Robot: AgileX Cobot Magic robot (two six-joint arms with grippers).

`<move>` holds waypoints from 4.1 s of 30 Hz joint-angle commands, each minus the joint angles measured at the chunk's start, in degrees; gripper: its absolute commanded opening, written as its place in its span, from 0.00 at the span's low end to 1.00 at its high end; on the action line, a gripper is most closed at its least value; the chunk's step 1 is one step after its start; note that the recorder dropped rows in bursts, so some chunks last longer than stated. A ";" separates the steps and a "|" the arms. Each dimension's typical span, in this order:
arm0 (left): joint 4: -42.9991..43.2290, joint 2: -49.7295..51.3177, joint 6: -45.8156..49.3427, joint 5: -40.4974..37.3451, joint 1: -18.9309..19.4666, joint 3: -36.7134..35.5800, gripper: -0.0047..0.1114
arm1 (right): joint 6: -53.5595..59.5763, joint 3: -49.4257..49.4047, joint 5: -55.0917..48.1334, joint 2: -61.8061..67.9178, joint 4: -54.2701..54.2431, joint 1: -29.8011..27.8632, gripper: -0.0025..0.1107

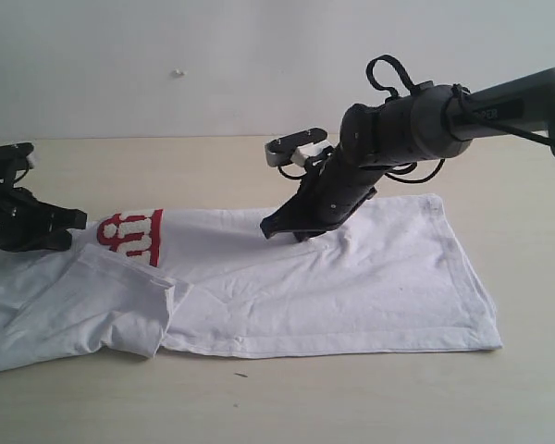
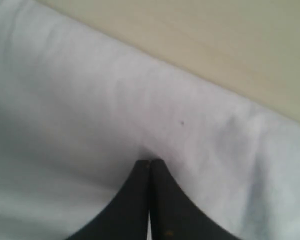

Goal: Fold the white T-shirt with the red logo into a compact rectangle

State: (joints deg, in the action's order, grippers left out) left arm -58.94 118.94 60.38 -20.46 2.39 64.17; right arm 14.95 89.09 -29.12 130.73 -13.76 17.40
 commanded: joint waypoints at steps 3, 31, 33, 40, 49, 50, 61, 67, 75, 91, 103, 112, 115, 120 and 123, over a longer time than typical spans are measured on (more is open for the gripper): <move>2.43 0.73 -0.63 2.11 3.53 0.25 0.04 | -4.10 -0.04 -1.65 0.01 9.15 -0.55 0.02; 2.66 0.63 -0.80 -1.30 7.40 1.36 0.04 | -5.07 -0.14 -8.17 1.54 13.76 -12.72 0.02; 2.56 0.40 -0.80 -4.02 7.30 2.43 0.04 | -5.07 -0.14 -8.03 0.74 13.76 -13.11 0.02; 2.56 -2.37 -0.80 -5.93 7.30 2.52 0.04 | -6.26 -0.14 -10.38 0.04 15.46 -15.88 0.02; 1.43 -6.28 11.46 -18.40 5.05 2.52 0.04 | -5.15 -0.14 -9.98 -6.67 13.29 -15.75 0.02; 0.59 -7.27 13.39 -20.81 3.43 2.52 0.04 | -3.27 -0.14 -11.04 -7.96 11.68 -15.75 0.02; 13.12 -6.08 14.93 -24.82 -18.83 2.52 0.25 | -1.07 -0.14 -14.96 -11.16 7.99 -15.75 0.02; 17.53 -1.58 7.82 -11.42 -24.60 2.52 0.25 | -1.07 -0.14 -15.33 -11.16 7.70 -15.75 0.02; 12.81 0.85 7.01 -7.93 -24.60 2.64 0.25 | -1.07 -0.14 -14.63 -11.05 7.70 -15.75 0.02; 8.58 0.73 10.24 -14.33 -26.90 5.89 0.25 | -1.07 -0.14 -14.86 -11.05 7.70 -15.75 0.02; 9.62 0.02 9.20 -12.51 -28.08 5.89 0.25 | -1.07 -0.14 -15.29 -11.05 7.70 -15.75 0.02; 17.40 -6.55 -2.89 -10.24 -21.28 5.89 0.35 | -1.07 -0.14 -14.59 -11.05 7.81 -15.89 0.02; 19.90 -8.00 -7.63 -9.92 -17.19 5.89 0.30 | -1.27 -0.14 -14.35 -11.40 9.91 -15.89 0.02; 23.12 -8.39 -15.29 -10.89 -8.65 5.68 0.12 | -2.65 -0.14 -14.15 -13.47 10.85 -16.44 0.02; 23.49 -8.25 -17.38 -12.03 -3.34 5.56 0.22 | -2.65 -0.14 -14.70 -14.10 10.70 -16.51 0.02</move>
State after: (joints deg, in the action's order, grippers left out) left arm -36.10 110.98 45.65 -31.32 -5.01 69.73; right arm 12.51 89.12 -43.87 117.78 -3.42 1.36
